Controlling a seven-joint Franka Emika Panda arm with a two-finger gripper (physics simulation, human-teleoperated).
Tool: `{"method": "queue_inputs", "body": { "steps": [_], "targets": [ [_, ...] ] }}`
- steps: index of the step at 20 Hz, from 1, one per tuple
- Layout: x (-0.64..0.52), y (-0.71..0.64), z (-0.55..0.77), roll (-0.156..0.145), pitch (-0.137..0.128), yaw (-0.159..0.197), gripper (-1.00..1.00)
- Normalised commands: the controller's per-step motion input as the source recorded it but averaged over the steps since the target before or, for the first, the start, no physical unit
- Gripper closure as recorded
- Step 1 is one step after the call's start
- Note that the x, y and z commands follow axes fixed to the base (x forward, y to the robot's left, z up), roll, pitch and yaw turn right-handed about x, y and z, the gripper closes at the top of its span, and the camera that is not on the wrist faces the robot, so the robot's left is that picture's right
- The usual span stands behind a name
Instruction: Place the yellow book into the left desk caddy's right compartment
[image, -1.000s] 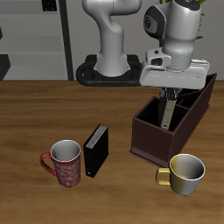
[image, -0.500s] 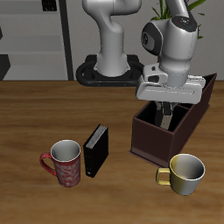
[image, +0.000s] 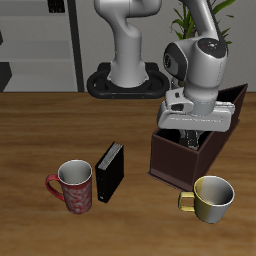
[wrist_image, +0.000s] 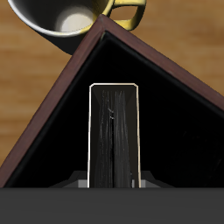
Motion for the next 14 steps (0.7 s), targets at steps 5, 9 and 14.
{"method": "queue_inputs", "body": {
  "steps": [5,9,14],
  "targets": [
    [0.01,-0.05,0.03,-0.037,0.004,0.016,-1.00],
    [0.01,-0.07,0.13,0.018,-0.025,-0.020,-1.00],
    [-0.04,-0.02,0.10,0.003,-0.022,0.001,-1.00]
  ]
}}
